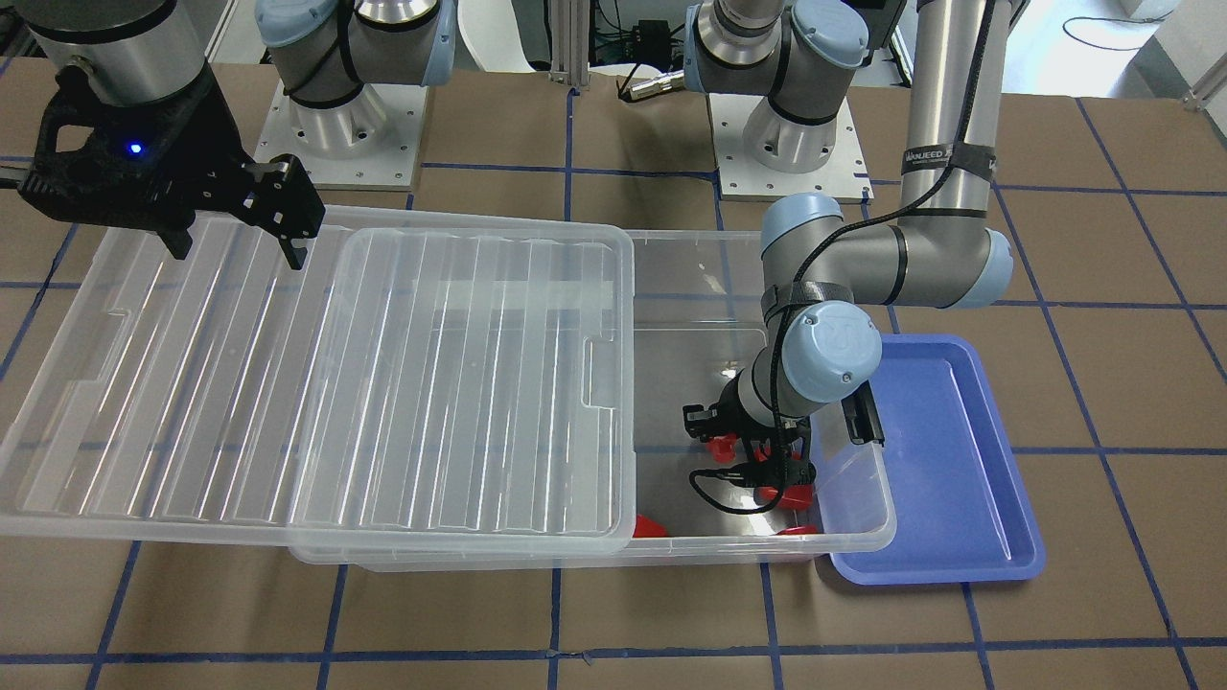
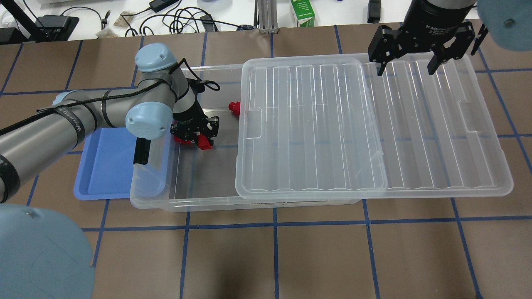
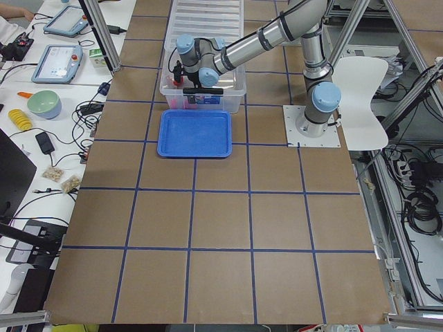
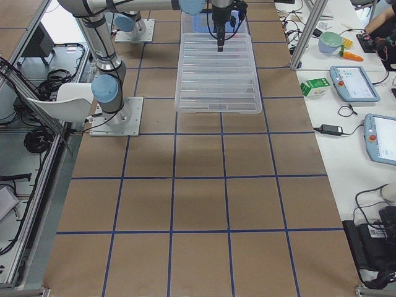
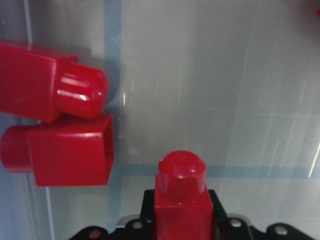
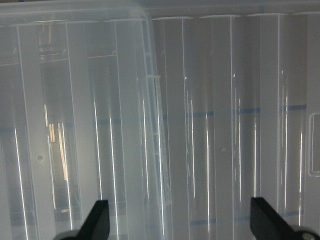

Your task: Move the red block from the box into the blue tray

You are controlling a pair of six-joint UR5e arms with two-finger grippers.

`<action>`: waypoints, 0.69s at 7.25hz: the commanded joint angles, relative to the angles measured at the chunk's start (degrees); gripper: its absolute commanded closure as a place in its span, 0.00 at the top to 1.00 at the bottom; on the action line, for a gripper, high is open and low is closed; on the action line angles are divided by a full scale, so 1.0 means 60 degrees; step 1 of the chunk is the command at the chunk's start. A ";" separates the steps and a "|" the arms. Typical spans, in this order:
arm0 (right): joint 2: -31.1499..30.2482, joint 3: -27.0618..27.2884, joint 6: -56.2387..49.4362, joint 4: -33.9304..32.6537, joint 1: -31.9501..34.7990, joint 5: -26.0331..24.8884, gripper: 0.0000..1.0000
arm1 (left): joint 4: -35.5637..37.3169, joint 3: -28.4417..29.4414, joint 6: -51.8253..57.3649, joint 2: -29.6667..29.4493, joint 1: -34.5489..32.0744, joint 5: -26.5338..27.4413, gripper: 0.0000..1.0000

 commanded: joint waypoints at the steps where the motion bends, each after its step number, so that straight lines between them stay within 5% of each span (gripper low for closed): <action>1: 0.0016 0.0015 -0.0032 0.0004 0.0001 0.0000 1.00 | -0.1487 0.1022 -0.0015 0.0277 0.0003 0.0017 0.00; 3: 0.0031 0.0030 -0.0047 -0.0055 0.0001 0.0305 1.00 | -0.3493 0.2384 -0.0015 0.0717 0.0133 0.0031 0.00; 5: 0.0031 0.0045 -0.0061 -0.0055 0.0001 0.0528 1.00 | -0.4073 0.3120 0.0204 0.0821 0.1109 0.0541 0.00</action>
